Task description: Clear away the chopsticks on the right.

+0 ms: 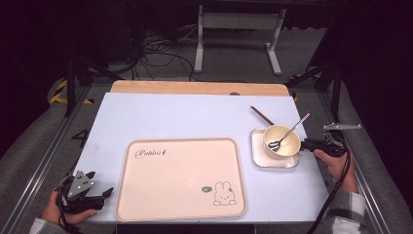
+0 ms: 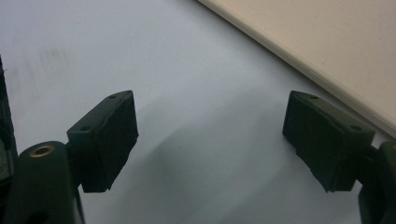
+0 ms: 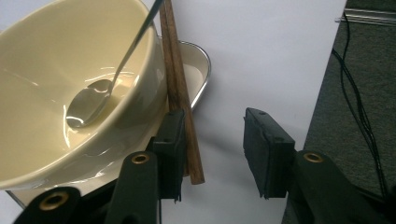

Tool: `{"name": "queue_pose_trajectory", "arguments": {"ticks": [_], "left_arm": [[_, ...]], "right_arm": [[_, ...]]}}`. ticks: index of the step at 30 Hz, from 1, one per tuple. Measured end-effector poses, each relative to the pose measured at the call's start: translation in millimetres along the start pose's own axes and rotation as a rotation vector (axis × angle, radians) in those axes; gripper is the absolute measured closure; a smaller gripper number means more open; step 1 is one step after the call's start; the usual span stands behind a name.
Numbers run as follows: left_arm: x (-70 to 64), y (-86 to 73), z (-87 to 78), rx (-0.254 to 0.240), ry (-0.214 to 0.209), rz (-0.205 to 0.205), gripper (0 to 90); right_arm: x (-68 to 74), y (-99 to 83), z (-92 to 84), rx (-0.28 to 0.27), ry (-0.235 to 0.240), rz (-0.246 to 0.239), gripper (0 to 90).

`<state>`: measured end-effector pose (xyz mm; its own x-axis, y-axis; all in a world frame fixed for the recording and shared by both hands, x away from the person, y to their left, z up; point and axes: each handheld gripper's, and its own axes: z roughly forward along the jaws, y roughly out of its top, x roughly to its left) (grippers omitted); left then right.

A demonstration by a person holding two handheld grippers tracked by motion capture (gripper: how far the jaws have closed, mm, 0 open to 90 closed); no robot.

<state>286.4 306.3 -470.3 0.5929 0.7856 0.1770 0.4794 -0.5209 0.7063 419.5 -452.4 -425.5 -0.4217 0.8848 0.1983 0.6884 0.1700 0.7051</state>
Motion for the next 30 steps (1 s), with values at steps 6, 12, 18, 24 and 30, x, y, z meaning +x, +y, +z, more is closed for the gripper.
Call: {"name": "queue_pose_trajectory", "arguments": {"ticks": [6, 12, 18, 24, 30], "left_arm": [[-1.1, 0.6, -0.9, 0.002, -0.003, 0.010, 18.7], [-0.6, 0.6, 0.0, 0.003, -0.008, 0.010, 18.5], [-0.7, 0.9, 0.2, 0.004, -0.010, 0.010, 18.5], [-0.6, 1.1, 0.8, 0.002, -0.014, 0.006, 18.5], [-0.3, 1.2, 1.1, 0.001, -0.014, 0.005, 18.5]], "right_arm": [[0.6, -0.3, 0.2, 0.001, 0.002, -0.001, 62.1], [-0.2, -0.3, 2.2, -0.005, 0.003, 0.009, 65.5], [0.6, 0.5, 5.8, 0.004, 0.003, 0.005, 65.3], [4.2, 3.2, 11.3, 0.021, 0.001, -0.007, 67.2], [7.5, 5.2, 16.5, 0.042, -0.038, -0.011, 83.4]]}}
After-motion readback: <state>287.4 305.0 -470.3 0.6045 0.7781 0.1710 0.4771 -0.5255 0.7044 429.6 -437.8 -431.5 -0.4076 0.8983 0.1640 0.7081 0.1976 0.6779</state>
